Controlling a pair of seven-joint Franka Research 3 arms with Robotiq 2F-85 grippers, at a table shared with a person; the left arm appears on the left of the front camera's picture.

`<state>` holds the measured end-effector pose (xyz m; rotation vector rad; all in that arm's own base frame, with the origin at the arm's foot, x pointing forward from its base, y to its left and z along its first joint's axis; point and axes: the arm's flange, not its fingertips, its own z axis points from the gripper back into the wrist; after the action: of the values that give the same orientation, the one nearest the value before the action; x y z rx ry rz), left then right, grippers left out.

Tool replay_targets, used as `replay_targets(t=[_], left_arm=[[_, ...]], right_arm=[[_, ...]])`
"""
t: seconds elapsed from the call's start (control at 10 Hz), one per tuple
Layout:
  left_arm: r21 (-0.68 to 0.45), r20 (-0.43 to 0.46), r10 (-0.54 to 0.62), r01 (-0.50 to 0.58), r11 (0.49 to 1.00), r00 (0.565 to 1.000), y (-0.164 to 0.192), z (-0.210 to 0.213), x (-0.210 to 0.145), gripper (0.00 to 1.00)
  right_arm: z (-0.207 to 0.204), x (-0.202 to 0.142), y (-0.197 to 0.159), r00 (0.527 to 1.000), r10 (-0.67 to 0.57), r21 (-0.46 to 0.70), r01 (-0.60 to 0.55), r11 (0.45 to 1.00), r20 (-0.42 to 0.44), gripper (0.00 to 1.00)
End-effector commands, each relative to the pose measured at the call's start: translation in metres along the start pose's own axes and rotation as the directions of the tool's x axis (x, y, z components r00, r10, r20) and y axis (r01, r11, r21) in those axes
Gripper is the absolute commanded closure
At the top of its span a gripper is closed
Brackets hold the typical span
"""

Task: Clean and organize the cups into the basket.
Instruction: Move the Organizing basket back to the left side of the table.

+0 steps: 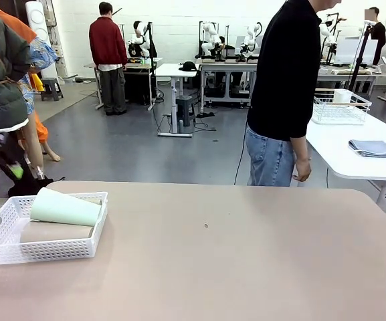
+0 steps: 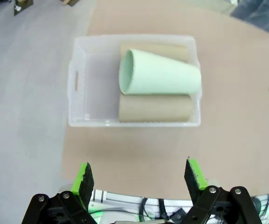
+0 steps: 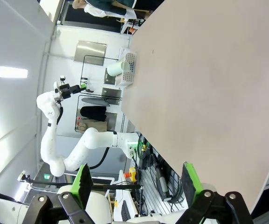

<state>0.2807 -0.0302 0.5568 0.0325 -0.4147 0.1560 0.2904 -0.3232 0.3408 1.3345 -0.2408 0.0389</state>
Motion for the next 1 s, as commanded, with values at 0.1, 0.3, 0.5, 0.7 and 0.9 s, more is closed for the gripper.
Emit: replay_targets(t=[0.1, 0.3, 0.5, 0.7, 0.9], left_arm=[[0.018, -0.109, -0.068, 0.07, 0.997, 0.992, -0.021, -0.059, -0.042, 0.0], [0.01, -0.045, -0.04, 0.041, 0.999, 0.998, -0.014, -0.011, -0.004, 0.0], [0.01, -0.045, -0.04, 0.041, 0.999, 0.998, -0.014, -0.011, -0.004, 0.0], [0.01, -0.045, -0.04, 0.041, 0.999, 0.998, -0.014, -0.011, -0.004, 0.0], [-0.204, -0.18, 0.017, -0.054, 0.978, 0.984, 0.009, -0.001, 0.007, 0.0]], right_arm=[[0.001, 0.0, 0.0, 1.0, 0.016, -0.001, -0.016, 1.0, 0.011, 0.0], [0.001, 0.0, 0.0, 1.0, 0.016, -0.001, -0.016, 1.0, 0.011, 0.0], [0.001, 0.0, 0.0, 1.0, 0.016, -0.001, -0.016, 1.0, 0.011, 0.0], [0.001, 0.0, 0.0, 1.0, 0.016, -0.001, -0.016, 1.0, 0.011, 0.0], [0.001, 0.0, 0.0, 1.0, 0.016, -0.001, -0.016, 1.0, 0.011, 0.0]])
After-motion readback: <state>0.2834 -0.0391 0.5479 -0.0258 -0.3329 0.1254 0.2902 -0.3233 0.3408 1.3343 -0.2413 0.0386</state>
